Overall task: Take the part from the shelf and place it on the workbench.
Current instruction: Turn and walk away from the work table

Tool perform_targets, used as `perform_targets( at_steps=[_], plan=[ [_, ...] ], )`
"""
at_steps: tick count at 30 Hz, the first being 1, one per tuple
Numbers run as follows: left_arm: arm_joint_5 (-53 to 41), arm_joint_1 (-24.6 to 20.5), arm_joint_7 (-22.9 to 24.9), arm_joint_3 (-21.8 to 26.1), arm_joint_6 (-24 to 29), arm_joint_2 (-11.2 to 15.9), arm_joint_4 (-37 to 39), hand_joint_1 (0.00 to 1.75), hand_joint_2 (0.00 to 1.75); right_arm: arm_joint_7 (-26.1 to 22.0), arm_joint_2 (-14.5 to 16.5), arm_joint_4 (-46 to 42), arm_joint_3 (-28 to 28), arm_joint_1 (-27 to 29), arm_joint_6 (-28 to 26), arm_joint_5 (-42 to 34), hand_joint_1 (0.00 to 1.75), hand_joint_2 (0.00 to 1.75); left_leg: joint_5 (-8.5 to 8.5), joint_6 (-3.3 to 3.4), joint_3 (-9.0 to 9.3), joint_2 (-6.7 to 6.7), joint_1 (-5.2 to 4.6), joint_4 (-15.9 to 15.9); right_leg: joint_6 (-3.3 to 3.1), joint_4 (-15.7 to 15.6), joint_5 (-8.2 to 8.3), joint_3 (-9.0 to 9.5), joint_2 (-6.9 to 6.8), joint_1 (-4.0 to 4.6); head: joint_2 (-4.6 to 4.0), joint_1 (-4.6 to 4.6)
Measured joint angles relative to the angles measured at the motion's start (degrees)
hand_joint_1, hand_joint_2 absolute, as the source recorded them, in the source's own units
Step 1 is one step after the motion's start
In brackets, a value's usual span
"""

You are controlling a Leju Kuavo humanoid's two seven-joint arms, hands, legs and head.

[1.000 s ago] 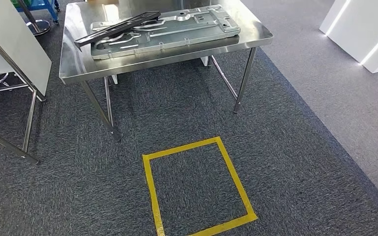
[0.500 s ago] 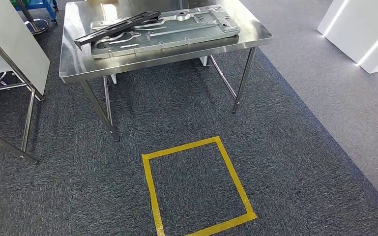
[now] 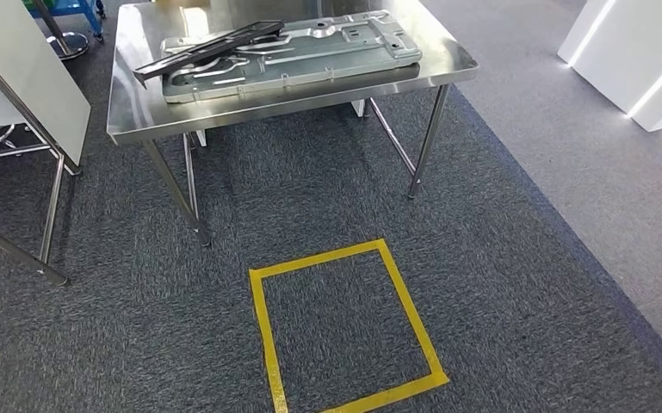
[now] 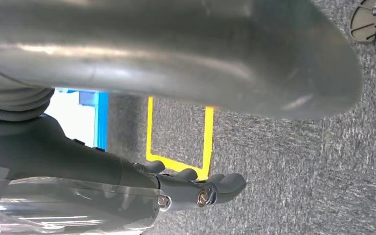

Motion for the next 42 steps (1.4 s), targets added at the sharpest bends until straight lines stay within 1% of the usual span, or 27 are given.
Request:
perform_targets(
  at_steps=[2, 3, 4, 5, 6, 8, 10, 12, 14, 15, 17, 19, 20, 21, 24, 26, 28, 30, 32, 33, 34, 35, 36, 37, 39, 41, 42],
  plan=[
    [-0.2, 0.7, -0.5, -0.5, -1.4, 0.9, 0.1, 0.00, 0.00, 0.0, 0.3, 0.1, 0.1, 0.1, -0.1, 0.1, 0.00, 0.00, 0.39, 0.04, -0.55, -0.26, 0.27, 0.0, 0.55, 7.6, -4.42, -3.07, 0.26, -0.54, 0.00, 0.07],
    [-0.2, 1.0, -0.6, -0.6, -1.7, 1.2, 0.2, 0.00, 0.00, 0.0, 0.3, 0.1, 0.1, 0.2, 0.0, 0.1, 0.00, 0.00, 0.42, -0.10, -0.91, -0.51, 0.40, 0.2, 0.87, 11.0, -5.82, -4.41, 0.27, -0.90, 0.00, 0.07],
    [-0.3, 1.2, -0.6, -0.8, -1.8, 1.5, 0.3, 0.00, 0.00, 0.0, 0.4, 0.1, 0.1, 0.3, 0.2, 0.1, 0.00, 0.00, 0.38, -0.30, -1.24, -0.91, 0.57, 0.5, 1.23, 12.6, -6.11, -4.84, 0.27, -1.32, 0.00, 0.05],
    [-0.3, 1.3, -0.6, -1.0, -1.9, 1.7, 0.4, 0.00, 0.00, 0.0, 0.5, 0.1, 0.1, 0.3, 0.5, 0.1, 0.00, 0.00, 0.28, -0.63, -1.55, -1.43, 0.81, 1.0, 1.61, 12.0, -5.34, -4.10, 0.29, -1.75, 0.00, 0.05],
    [-0.4, 1.4, -0.5, -1.1, -2.0, 1.8, 0.4, 0.00, 0.00, 0.1, 0.5, 0.1, 0.1, 0.4, 0.7, 0.2, 0.00, 0.00, 0.07, -1.09, -1.87, -2.05, 1.11, 1.6, 2.04, 9.0, -3.76, -2.20, 0.51, -2.21, 0.00, 0.05],
    [-0.5, 1.4, -0.3, -1.4, -2.0, 2.0, 0.5, 0.00, 0.00, 0.2, 0.6, 0.2, 0.1, 0.5, 1.0, 0.3, 0.00, 0.00, -0.62, -2.35, -2.77, -3.20, 1.56, 3.2, 2.67, 1.6, -1.66, 2.06, 2.52, -2.84, 0.00, 0.10],
    [-0.6, 1.4, -0.2, -1.6, -2.0, 2.3, 0.5, 0.00, 0.00, 0.3, 0.8, 0.3, 0.2, 0.4, 1.3, 0.5, 0.00, 0.00, -1.12, -3.53, -3.64, -3.93, 1.59, 4.3, 2.21, -1.1, -1.71, 3.49, 3.92, -2.80, 0.00, 0.06],
    [-0.6, 1.4, -0.2, -1.7, -2.0, 2.4, 0.6, 0.00, 0.00, 0.4, 0.9, 0.3, 0.2, 0.3, 1.5, 0.6, 0.00, 0.00, -1.03, -4.32, -3.96, -4.65, 1.72, 4.5, 1.00, -0.6, -1.74, 3.21, 3.02, -2.52, 0.00, -0.03],
    [-0.6, 1.4, -0.2, -1.8, -2.0, 2.5, 0.6, 0.00, 0.00, 0.5, 0.9, 0.3, 0.2, 0.3, 1.5, 0.6, 0.00, 0.00, -2.02, -4.71, -4.61, -3.95, 2.00, 5.9, -0.09, -0.7, -1.51, 3.09, 1.81, -2.37, 0.00, -0.03],
    [-0.6, 1.4, -0.2, -1.8, -2.0, 2.5, 0.6, 0.00, 0.00, 0.5, 1.0, 0.4, 0.2, 0.4, 1.5, 0.6, 0.00, 0.00, -3.55, -4.77, -5.62, -3.03, 2.03, 8.2, -0.55, -0.8, -1.39, 2.95, 1.12, -2.25, 0.00, -0.03],
    [-0.6, 1.4, -0.2, -1.8, -2.0, 2.6, 0.6, 0.00, 0.00, 0.6, 1.0, 0.4, 0.3, 0.5, 1.6, 0.7, 0.00, 0.00, -7.79, -4.75, -9.02, -1.25, 1.94, 15.7, -1.14, -0.8, -1.22, 2.52, -0.26, -1.78, 0.00, -0.04],
    [-0.6, 1.4, -0.2, -1.8, -2.0, 2.7, 0.6, 0.00, 0.00, 0.6, 1.0, 0.5, 0.5, 0.6, 1.8, 0.8, 0.00, 0.00, -9.93, -4.58, -11.29, -0.89, 1.86, 21.3, -1.41, -0.7, -1.07, 2.11, -1.67, -1.25, 0.00, -0.04],
    [-0.7, 1.5, -0.2, -1.8, -2.0, 2.7, 0.6, 0.00, 0.00, 0.6, 1.0, 0.5, 0.6, 0.6, 1.9, 0.9, 0.00, 0.00, -9.39, -4.37, -10.89, -0.75, 1.79, 21.1, -1.49, -0.7, -1.02, 1.99, -2.34, -1.02, 0.00, -0.04],
    [-0.7, 1.5, -0.3, -1.8, -2.0, 2.8, 0.6, 0.00, 0.00, 0.6, 1.0, 0.5, 0.7, 0.6, 1.9, 1.0, 0.00, 0.00, -7.89, -4.04, -9.23, -0.40, 1.64, 18.5, -1.53, -0.7, -0.99, 1.99, -2.99, -0.83, 0.00, -0.04],
    [-0.8, 1.4, -0.4, -1.8, -2.0, 3.0, 0.6, 0.00, 0.00, 0.6, 1.1, 0.5, 1.0, 0.5, 2.2, 1.2, 0.00, 0.00, -3.62, -2.80, -2.89, 2.45, 0.77, 7.0, -1.21, -0.6, -0.86, 2.19, -4.79, -0.39, 0.00, 0.02],
    [-0.9, 1.3, -0.4, -1.8, -2.0, 3.0, 0.6, 0.00, 0.00, 0.6, 1.2, 0.5, 1.0, 0.3, 2.2, 1.3, 0.00, 0.00, -3.21, -2.33, -2.33, 2.87, 0.27, 4.9, -0.57, -0.6, -0.60, 2.27, -5.69, -0.40, 0.00, 0.07],
    [-0.9, 1.6, -0.4, -1.8, -2.0, 3.0, 0.6, 0.00, 0.00, 0.6, 1.3, 0.5, 1.1, 0.0, 2.2, 1.4, 0.00, 0.00, -2.43, -1.81, -2.51, 1.80, 0.27, 4.4, 0.21, -0.8, -0.40, 2.45, -6.06, -0.65, 0.00, 0.06],
    [-0.9, 1.7, -0.5, -1.8, -2.0, 3.0, 0.7, 0.00, 0.00, 0.6, 1.3, 0.5, 1.2, 0.0, 2.2, 1.4, 0.00, 0.00, -1.40, -1.10, -2.55, 0.76, 0.57, 3.6, 0.81, 1.3, -2.34, 1.60, -3.75, -0.81, 0.00, 0.07],
    [-0.9, 1.6, -0.5, -1.8, -2.0, 3.1, 0.7, 0.00, 0.00, 0.6, 1.3, 0.5, 1.2, 0.3, 2.2, 1.4, 0.00, 0.00, -0.72, -0.61, -2.97, -0.26, 0.62, 3.4, 1.09, 7.9, -6.62, -1.32, -0.72, -0.93, 0.00, 0.10],
    [-0.9, 1.6, -0.5, -1.8, -2.0, 3.1, 0.7, 0.00, 0.00, 0.6, 1.3, 0.5, 1.2, 0.4, 2.2, 1.4, 0.00, 0.00, -0.54, -0.54, -3.27, -0.84, 0.54, 3.4, 1.15, 11.7, -8.37, -2.93, -0.13, -0.94, 0.00, 0.12],
    [-0.9, 1.6, -0.5, -1.8, -2.0, 3.1, 0.7, 0.00, 0.00, 0.6, 1.3, 0.5, 1.2, 0.4, 2.2, 1.4, 0.00, 0.00, -0.42, -0.50, -3.51, -1.52, 0.43, 3.5, 1.17, 14.2, -9.13, -3.96, 0.08, -0.94, 0.00, 0.12],
    [-0.9, 1.7, -0.5, -1.8, -2.0, 3.1, 0.7, 0.00, 0.00, 0.6, 1.3, 0.5, 1.3, 0.4, 2.2, 1.4, 0.00, 0.00, -0.35, -0.51, -3.67, -2.23, 0.35, 3.7, 1.12, 14.6, -8.66, -3.95, 0.16, -0.94, -0.01, 0.12],
    [-0.9, 1.7, -0.5, -1.8, -2.0, 3.1, 0.7, 0.00, 0.00, 0.6, 1.3, 0.5, 1.3, 0.5, 2.2, 1.4, 0.00, 0.00, -0.34, -0.57, -3.75, -3.01, 0.28, 3.9, 0.98, 12.7, -7.13, -2.81, 0.35, -0.93, -0.01, 0.12],
    [-0.9, 1.7, -0.5, -1.8, -2.0, 3.1, 0.7, 0.00, 0.00, 0.6, 1.3, 0.5, 1.3, 0.5, 2.2, 1.4, 0.00, 0.00, -0.37, -0.63, -3.78, -3.77, 0.24, 4.1, 0.73, 8.8, -4.95, -0.73, 1.03, -0.91, -0.01, 0.13],
    [-0.9, 1.6, -0.5, -1.8, -2.0, 3.0, 0.7, 0.00, 0.00, 0.6, 1.2, 0.6, 1.3, 0.5, 2.2, 1.4, 0.00, 0.00, -0.47, -0.93, -4.03, -5.05, 0.20, 4.5, 0.02, 1.2, -2.31, 3.12, 3.97, -0.97, 0.00, 0.12],
    [-0.9, 1.5, -0.5, -1.8, -2.0, 3.0, 0.7, 0.00, 0.00, 0.6, 1.1, 0.6, 1.3, 0.5, 2.2, 1.4, 0.00, 0.00, -0.43, -1.56, -4.61, -6.09, 0.35, 4.7, -0.47, -1.5, -2.07, 4.30, 5.51, -0.88, 0.00, 0.10],
    [-0.9, 1.5, -0.5, -1.8, -2.0, 3.0, 0.7, 0.00, 0.00, 0.5, 1.1, 0.6, 1.3, 0.5, 2.2, 1.4, 0.00, 0.00, -0.34, -1.97, -4.88, -6.67, 0.41, 4.7, -0.60, -1.7, -1.96, 4.29, 5.00, -0.73, 0.00, 0.11]
  ],
)
